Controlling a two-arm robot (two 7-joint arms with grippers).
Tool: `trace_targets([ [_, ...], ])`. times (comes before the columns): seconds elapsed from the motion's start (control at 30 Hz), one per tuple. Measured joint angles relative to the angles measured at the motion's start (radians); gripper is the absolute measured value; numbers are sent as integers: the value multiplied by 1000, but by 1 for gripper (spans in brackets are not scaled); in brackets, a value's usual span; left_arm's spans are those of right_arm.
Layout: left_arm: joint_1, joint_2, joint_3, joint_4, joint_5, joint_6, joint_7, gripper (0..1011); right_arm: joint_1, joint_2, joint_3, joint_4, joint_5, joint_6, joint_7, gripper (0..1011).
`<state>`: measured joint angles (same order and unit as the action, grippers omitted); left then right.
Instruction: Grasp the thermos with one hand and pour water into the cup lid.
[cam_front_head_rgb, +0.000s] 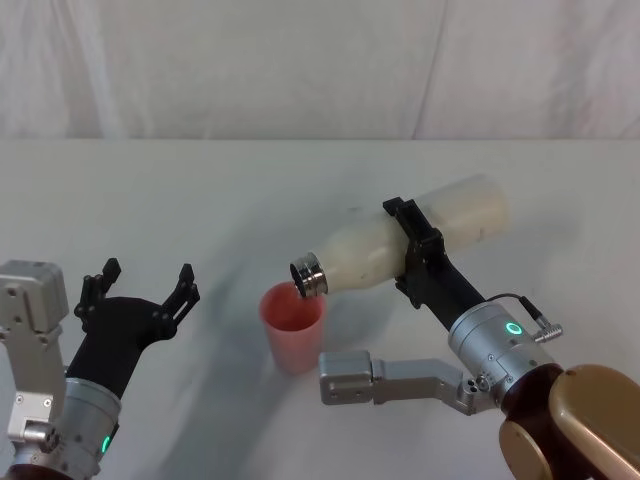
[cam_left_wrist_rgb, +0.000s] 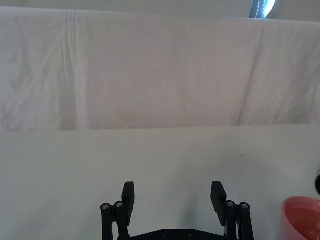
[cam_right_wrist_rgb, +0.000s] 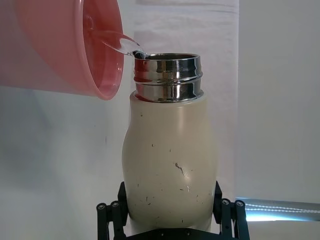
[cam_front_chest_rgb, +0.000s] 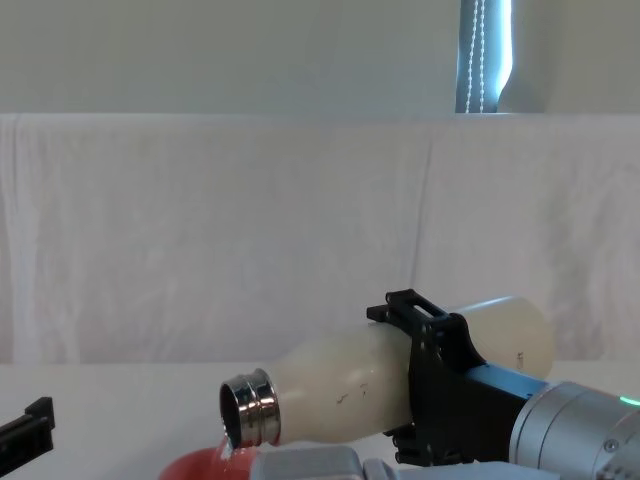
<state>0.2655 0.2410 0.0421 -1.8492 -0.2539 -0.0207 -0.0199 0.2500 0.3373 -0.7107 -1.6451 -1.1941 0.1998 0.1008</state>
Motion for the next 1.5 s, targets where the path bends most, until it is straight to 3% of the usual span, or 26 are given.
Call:
trace_targets([
  [0.93,0,0,0,0,0,0,0,1001,-5,6,6,-13,-2,3,-5,960],
  [1.1,0,0,0,0,0,0,0,1001,-11,0,20,-13,30,-8,-9,960],
  [1.5,0,0,0,0,0,0,0,1001,-46,-27,76,-17,170,-59,-23,960],
])
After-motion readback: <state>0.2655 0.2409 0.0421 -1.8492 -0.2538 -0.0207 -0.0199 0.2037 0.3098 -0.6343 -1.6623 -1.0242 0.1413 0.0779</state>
